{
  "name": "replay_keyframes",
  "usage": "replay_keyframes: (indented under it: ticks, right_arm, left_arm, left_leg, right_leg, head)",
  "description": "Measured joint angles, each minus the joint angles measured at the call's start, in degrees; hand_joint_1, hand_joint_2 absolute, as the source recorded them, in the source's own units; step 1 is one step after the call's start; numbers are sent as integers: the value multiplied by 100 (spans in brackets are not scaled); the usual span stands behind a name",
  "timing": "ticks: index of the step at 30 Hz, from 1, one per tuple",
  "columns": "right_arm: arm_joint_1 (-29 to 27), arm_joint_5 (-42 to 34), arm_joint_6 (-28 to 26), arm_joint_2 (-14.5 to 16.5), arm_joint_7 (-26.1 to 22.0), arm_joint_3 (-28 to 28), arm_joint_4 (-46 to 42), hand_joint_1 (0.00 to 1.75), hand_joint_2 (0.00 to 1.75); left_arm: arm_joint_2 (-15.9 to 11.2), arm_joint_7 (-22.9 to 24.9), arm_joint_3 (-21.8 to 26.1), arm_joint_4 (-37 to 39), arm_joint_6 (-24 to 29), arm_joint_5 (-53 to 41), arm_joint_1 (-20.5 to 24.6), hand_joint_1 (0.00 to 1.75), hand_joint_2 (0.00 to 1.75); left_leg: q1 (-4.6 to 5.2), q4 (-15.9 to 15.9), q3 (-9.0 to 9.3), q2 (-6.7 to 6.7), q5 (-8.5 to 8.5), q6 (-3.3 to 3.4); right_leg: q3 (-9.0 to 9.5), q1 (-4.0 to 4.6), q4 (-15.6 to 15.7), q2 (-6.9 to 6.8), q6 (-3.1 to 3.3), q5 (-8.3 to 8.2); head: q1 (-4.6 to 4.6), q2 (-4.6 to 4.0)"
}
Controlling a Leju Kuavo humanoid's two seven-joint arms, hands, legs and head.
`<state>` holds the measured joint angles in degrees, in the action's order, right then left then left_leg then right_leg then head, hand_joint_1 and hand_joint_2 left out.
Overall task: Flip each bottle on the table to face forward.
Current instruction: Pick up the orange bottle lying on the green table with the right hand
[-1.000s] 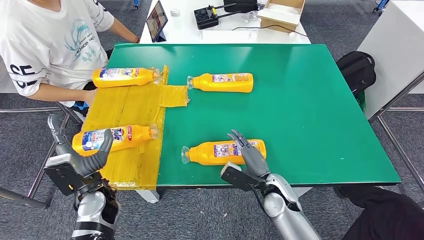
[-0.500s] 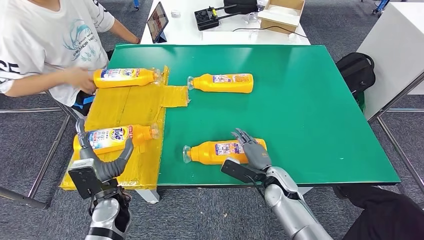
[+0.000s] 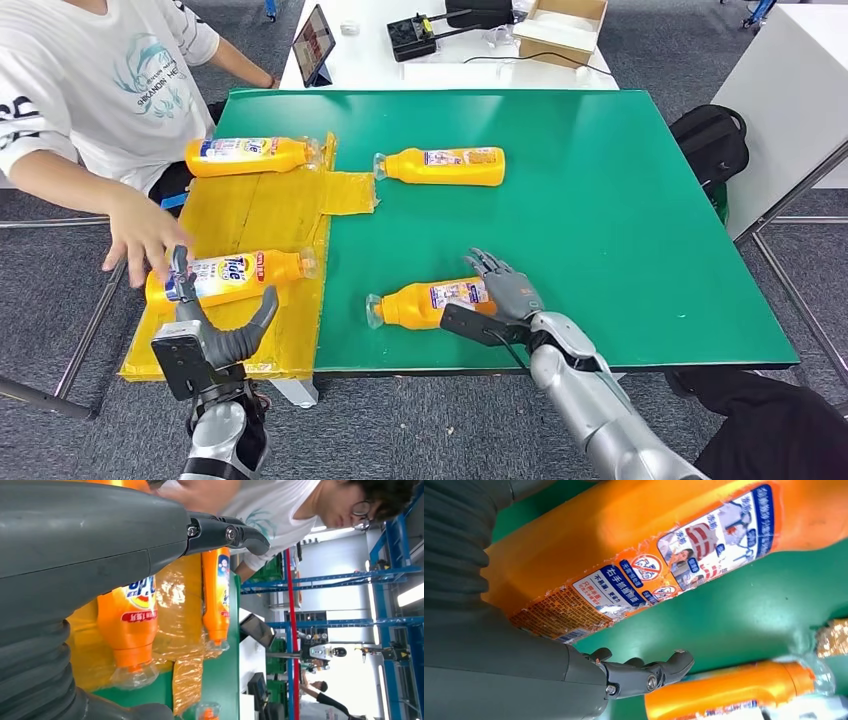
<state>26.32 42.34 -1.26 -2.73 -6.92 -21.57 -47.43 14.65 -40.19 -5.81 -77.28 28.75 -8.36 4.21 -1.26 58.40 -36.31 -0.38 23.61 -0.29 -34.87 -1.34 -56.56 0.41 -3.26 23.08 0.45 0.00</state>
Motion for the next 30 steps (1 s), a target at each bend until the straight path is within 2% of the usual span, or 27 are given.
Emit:
replay_keyframes:
  ticks: [15,19,23,24,27,28,30]
  right_arm:
    - [317,26,162,-59,29,-193,400,0,175]
    - [519,24,545,-158,-13,-357,568,0,175]
    - [729,-117,1159,-447,3,-615,731,2,175]
    - [789,-150,1300,-521,-15,-681,770,35,175]
    - [939,-232,1529,-668,-40,-858,937,161,175]
    - [972,-266,1546,-695,-45,-912,999,171,175]
    - [1036,-350,1574,-734,-59,-1021,1121,171,175]
  left_arm:
    - [24,0,20,166,-14,28,5,0,175]
    - [56,0,28,298,-114,59,30,0,175]
    - [146,2,-20,756,-287,16,268,0,175]
    - [170,2,-41,871,-292,17,335,0,175]
    - [209,2,-102,1144,-288,57,479,0,175]
    - [216,2,-121,1218,-284,71,514,0,175]
    - [227,2,-154,1357,-282,102,579,0,175]
  left_leg:
    - [0,0,14,1,-1,1]
    - [1,0,33,3,3,3]
    - [2,0,57,-15,13,17]
    - [2,0,58,-19,11,18]
    - [3,1,59,-16,3,22]
    - [3,1,60,-14,1,23]
    - [2,2,63,-8,3,24]
  right_leg:
    - [16,0,1,0,0,-1]
    - [10,0,6,0,0,0]
    - [9,0,15,-4,-6,17]
    - [16,-1,16,-4,-11,15]
    - [68,-1,23,-3,-29,-2]
    - [81,-1,24,-3,-30,-6]
    - [82,-1,27,0,-31,-9]
  head:
    - [-1,0]
    - [-1,0]
    - [0,0]
    - [0,0]
    - [0,0]
    - [-1,0]
    - [0,0]
